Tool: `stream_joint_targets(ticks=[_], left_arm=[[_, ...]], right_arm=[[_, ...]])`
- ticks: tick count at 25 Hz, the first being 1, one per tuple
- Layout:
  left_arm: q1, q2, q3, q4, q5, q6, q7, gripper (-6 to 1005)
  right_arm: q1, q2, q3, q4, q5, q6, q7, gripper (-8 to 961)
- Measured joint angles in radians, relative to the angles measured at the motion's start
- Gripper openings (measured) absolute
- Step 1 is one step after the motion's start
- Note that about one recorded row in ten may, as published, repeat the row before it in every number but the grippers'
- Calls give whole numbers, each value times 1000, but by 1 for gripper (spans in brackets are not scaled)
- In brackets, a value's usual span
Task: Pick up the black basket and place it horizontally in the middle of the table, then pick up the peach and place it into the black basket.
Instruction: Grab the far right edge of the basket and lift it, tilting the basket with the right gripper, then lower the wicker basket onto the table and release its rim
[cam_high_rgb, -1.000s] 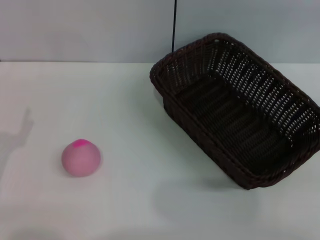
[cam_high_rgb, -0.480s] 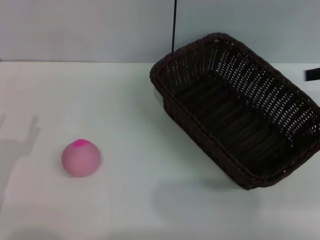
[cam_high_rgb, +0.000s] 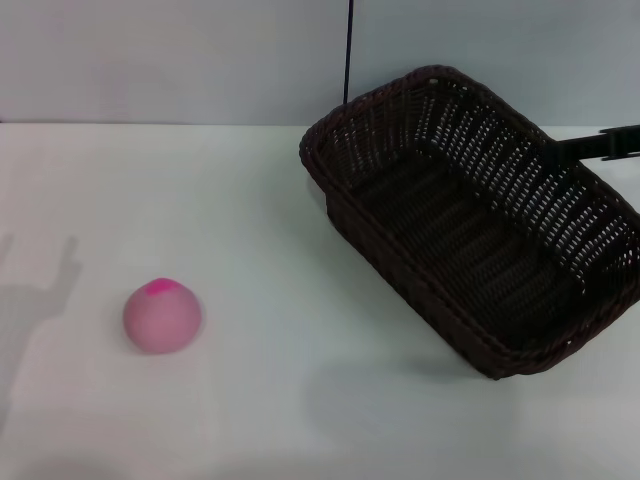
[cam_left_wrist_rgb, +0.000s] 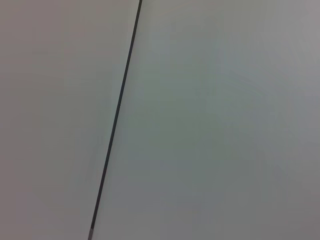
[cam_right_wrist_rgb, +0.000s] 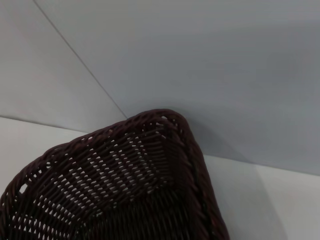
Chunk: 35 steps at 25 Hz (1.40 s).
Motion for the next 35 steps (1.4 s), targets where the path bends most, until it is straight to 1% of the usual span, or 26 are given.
stream_joint_targets(ticks=[7, 10, 16, 20, 21, 24, 29, 30, 31, 35], left_arm=[[-7, 0, 1, -4, 0, -2, 0, 789], [-8, -1, 1, -4, 0, -8, 0, 789], [-12, -1, 1, -4, -4, -11, 0, 788], [-17, 1, 1, -4, -6, -11, 2, 788], [-17, 1, 1, -4, -6, -11, 2, 788], [-18, 2, 0, -1, -6, -11, 7, 788], [-16, 4, -1, 11, -6, -23, 10, 787], [-14, 4, -2, 11, -6, -23, 10, 787], [-11, 4, -4, 12, -7, -23, 10, 787], [2, 4, -8, 13, -11, -19, 12, 787]], right_arm=[[20, 3, -12, 43, -22, 42, 3, 666], [21, 10, -14, 44, -24, 53, 1, 618], [19, 21, -15, 44, -20, 85, -9, 359], [23, 21, -26, 27, -35, 78, -14, 204], [23, 21, -26, 27, -35, 78, -14, 202], [21, 23, -35, -30, -33, 38, -42, 197], [25, 33, -88, -102, -28, -36, -173, 188], [22, 42, -121, -142, -28, -68, -252, 187], [22, 42, -121, -142, -28, -68, -252, 185], [3, 61, -177, -237, -28, -114, -429, 182]])
